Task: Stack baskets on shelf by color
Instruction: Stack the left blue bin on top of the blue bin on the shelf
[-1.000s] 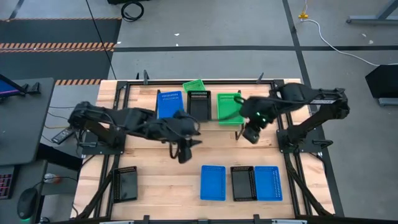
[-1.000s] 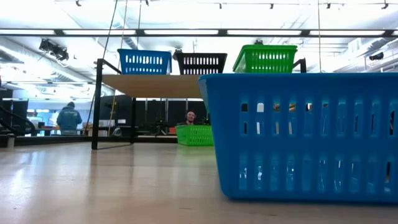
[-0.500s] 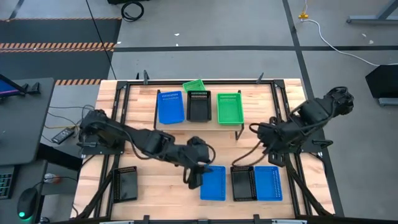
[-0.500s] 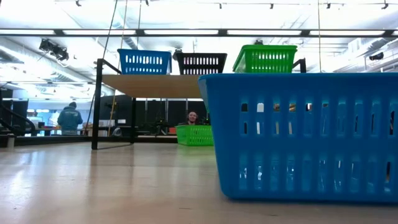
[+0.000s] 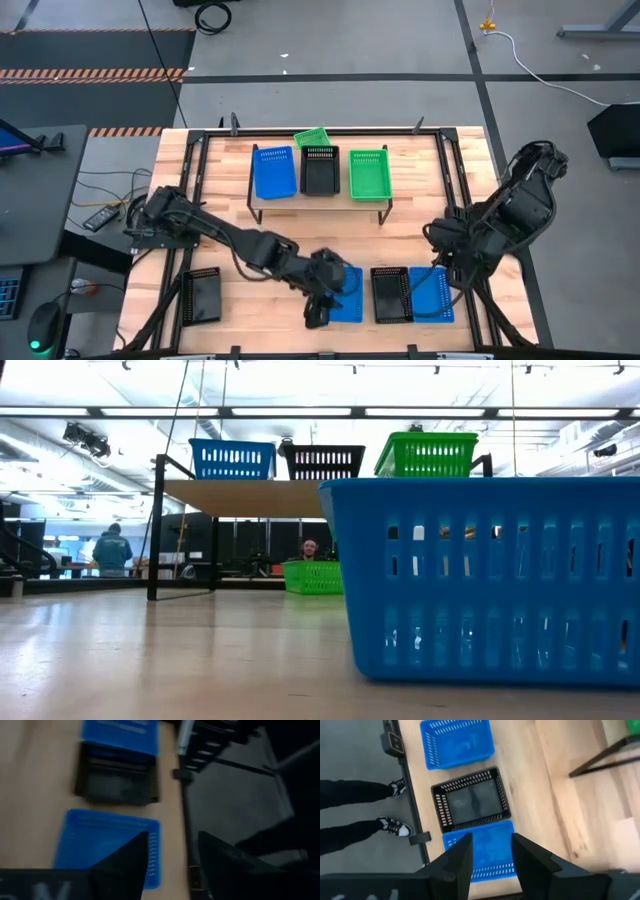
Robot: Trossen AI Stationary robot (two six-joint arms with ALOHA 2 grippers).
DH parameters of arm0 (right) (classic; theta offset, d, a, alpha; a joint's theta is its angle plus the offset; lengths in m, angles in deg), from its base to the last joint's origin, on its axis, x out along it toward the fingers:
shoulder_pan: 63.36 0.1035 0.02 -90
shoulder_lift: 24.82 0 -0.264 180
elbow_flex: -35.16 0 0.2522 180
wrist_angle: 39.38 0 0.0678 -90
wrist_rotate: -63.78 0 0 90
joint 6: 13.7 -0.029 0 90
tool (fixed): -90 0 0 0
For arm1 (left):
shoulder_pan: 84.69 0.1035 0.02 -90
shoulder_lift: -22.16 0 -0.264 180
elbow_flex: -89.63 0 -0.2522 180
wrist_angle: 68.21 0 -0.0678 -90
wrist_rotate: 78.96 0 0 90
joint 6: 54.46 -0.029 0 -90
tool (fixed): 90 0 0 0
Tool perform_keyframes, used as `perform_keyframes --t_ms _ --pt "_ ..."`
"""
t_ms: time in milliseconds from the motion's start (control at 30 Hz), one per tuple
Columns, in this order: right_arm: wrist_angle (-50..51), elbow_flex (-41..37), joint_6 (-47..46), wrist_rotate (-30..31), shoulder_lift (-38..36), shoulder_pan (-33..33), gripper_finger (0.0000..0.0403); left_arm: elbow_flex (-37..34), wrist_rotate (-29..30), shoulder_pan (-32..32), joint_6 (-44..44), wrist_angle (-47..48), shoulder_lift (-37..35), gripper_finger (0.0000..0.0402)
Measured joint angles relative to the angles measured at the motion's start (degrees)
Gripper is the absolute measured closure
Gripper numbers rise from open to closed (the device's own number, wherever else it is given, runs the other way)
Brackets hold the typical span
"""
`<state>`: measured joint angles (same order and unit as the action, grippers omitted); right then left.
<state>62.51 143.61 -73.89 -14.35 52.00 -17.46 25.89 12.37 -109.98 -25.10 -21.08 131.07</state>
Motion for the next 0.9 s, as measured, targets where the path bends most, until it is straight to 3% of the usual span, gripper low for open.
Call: perform_keyframes --t_ms 167,467,900 --pt "-1.6 -3.2 -5.7 0.0 0.0 3.2 0.0263 0.0 -1.6 -2.2 -1.5 -7.5 2.8 0.0221" --pt "-6.0 -9.8 -9.5 -2.4 0.0 7.1 0.0261 0.0 -1.1 -3.1 -2.7 -7.2 10.0 0.0218" --pt "-11.3 -13.6 -10.8 -1.0 0.1 7.6 0.024 0.0 -0.7 -3.8 -1.7 -4.4 15.1 0.0155"
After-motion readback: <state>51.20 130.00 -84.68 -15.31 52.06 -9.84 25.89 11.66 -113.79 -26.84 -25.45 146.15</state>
